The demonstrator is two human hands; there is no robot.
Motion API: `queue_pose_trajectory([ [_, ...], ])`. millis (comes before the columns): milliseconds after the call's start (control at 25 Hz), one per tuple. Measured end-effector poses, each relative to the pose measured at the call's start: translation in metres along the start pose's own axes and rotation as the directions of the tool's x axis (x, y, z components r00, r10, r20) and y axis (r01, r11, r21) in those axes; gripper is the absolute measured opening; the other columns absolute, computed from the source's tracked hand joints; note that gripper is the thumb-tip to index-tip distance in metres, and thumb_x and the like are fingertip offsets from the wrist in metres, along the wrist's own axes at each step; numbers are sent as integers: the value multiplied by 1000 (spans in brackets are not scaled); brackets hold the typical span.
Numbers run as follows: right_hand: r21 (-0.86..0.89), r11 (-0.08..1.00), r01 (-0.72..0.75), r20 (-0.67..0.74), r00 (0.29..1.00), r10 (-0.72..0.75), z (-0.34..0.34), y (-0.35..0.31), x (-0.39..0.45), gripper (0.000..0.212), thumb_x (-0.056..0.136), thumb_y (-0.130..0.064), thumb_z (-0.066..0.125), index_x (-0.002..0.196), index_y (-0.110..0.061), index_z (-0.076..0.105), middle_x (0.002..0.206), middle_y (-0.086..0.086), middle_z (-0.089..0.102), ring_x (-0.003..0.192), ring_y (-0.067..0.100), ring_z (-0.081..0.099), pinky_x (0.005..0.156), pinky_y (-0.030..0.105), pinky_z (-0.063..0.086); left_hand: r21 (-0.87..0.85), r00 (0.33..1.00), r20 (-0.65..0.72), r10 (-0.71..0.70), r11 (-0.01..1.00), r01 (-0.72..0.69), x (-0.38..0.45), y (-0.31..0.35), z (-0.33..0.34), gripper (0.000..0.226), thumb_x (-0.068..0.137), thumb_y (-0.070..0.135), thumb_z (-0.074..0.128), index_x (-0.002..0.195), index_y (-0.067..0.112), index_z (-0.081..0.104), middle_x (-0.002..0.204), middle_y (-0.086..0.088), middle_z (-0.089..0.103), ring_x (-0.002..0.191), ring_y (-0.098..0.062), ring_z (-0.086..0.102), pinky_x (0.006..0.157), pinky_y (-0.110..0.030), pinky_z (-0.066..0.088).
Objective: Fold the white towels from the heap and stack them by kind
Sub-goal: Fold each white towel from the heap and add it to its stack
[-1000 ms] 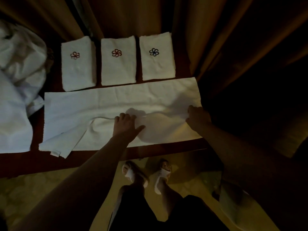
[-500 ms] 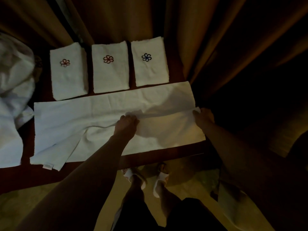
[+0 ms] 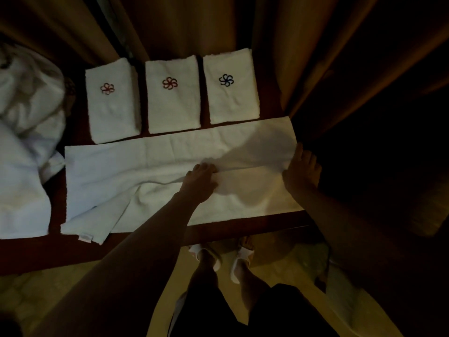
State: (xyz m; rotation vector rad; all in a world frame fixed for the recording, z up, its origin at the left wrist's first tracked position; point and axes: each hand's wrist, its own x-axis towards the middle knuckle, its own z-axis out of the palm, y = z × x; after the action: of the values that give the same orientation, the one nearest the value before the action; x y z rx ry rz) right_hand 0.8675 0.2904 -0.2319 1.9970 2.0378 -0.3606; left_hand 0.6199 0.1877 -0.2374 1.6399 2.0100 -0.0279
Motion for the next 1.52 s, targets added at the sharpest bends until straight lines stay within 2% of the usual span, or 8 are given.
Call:
queue_pose_trajectory([
  [240, 17, 922, 388, 1, 922, -388, 2, -70, -35, 58, 91, -28, 53, 142, -11, 33, 139, 15, 40, 128, 33, 36, 104, 44, 31, 110, 985, -88, -151, 981, 160, -39, -37, 5, 45, 91, 9, 52, 135, 14, 44, 137, -9, 47, 127, -29, 45, 112, -46, 28],
  [440, 48, 848, 528, 26, 848, -529, 7, -150, -77, 37, 87, -25, 48, 121, -10, 48, 122, 12, 50, 114, 31, 42, 91, 40, 35, 115, 943, -126, -308, 939, 323, -93, -107, -2, 58, 94, 8, 43, 149, 18, 25, 158, -13, 15, 148, -29, 10, 119, -46, 1],
  [640, 148, 735, 661, 79, 733, -675, 18, -228, -121, 34, 86, -25, 50, 116, -8, 51, 114, 12, 51, 111, 31, 43, 86, 39, 37, -7, 870, -174, -461, 884, 467, -142, -177, -11, 66, 85, 10, 53, 146, 14, 29, 151, -16, 28, 138, -33, 29, 112, -43, 24],
  [800, 131, 678, 723, 36, 680, -732, 29, -275, -145, 31, 86, -22, 51, 114, -8, 55, 116, 12, 52, 113, 30, 43, 89, 40, 37, -47, 880, -149, -452, 892, 450, -177, -228, -14, 63, 80, 18, 62, 139, 14, 39, 135, -14, 42, 124, -35, 42, 99, -45, 37],
  [960, 228, 663, 713, 30, 676, -737, 46, -320, -169, 43, 85, -8, 50, 128, -3, 50, 126, 14, 52, 122, 31, 41, 95, 37, 37, -37, 926, -22, -376, 926, 375, -210, -281, -7, 80, 83, 34, 65, 151, 22, 24, 155, -15, 20, 144, -35, 16, 114, -51, 17],
  [1120, 278, 661, 697, 63, 673, -737, 55, -352, -174, 51, 81, 6, 45, 131, -4, 50, 126, 16, 51, 121, 32, 39, 93, 40, 41, -152, 930, -58, -364, 924, 352, -215, -318, -15, 63, 89, 20, 58, 147, 20, 33, 150, -11, 34, 135, -33, 31, 108, -44, 31],
  [1360, 89, 677, 731, 107, 669, -736, 70, -381, -161, 21, 85, -11, 54, 104, -5, 62, 111, 14, 57, 115, 32, 44, 85, 44, 48, -187, 975, -50, -218, 961, 206, -210, -354, -30, 40, 92, 17, 59, 132, 17, 53, 131, -8, 55, 119, -27, 49, 97, -37, 43],
  [1520, 146, 704, 695, -52, 716, -696, 70, -394, -169, 38, 89, -33, 37, 84, -5, 62, 88, 15, 60, 93, 33, 54, 68, 38, 46, -303, 978, -29, -208, 934, 190, -212, -363, -32, 50, 84, 31, 71, 130, 23, 53, 130, -2, 54, 120, -20, 47, 97, -33, 43],
])
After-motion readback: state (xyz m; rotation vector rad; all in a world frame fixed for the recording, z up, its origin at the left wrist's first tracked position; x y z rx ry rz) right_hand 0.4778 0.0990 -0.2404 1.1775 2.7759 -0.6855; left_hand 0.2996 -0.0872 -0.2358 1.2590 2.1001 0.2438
